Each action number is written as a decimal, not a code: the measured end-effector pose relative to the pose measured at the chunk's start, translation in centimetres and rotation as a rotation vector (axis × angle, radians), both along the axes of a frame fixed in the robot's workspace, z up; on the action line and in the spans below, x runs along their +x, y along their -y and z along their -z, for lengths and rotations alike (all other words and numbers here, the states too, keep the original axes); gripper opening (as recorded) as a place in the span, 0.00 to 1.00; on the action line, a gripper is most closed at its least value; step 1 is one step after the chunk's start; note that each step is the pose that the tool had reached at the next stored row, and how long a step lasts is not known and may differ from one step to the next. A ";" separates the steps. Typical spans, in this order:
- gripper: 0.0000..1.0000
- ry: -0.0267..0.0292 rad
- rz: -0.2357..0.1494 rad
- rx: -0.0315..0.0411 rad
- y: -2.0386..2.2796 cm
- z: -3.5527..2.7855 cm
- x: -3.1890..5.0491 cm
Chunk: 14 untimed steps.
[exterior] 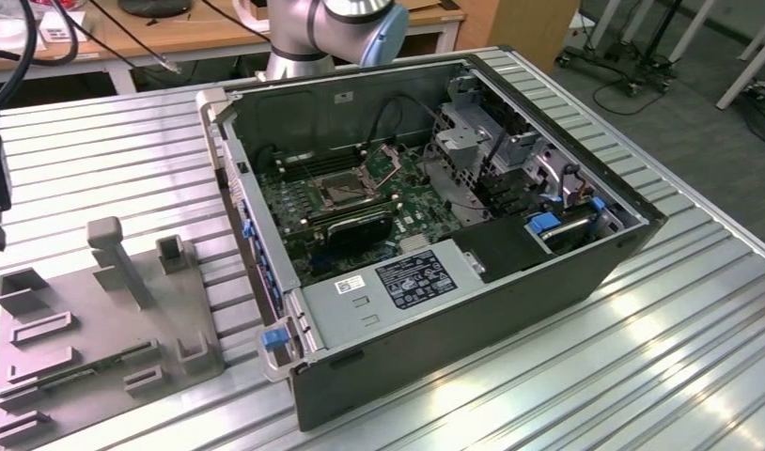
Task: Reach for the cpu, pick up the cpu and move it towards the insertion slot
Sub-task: 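Pick up the cpu and move it towards the insertion slot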
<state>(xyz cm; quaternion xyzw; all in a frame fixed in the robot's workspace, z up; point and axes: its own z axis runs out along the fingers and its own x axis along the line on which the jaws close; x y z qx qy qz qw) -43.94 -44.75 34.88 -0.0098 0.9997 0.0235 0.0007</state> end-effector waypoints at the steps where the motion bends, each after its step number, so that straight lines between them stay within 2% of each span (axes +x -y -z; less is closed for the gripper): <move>1: 0.55 0.0000 0.000 0.0000 0.00 -0.13 0.00; 6: 0.55 0.0000 0.000 0.0000 -0.01 -0.28 0.12; 14: 0.55 0.0000 0.000 0.0000 -0.07 -0.26 1.14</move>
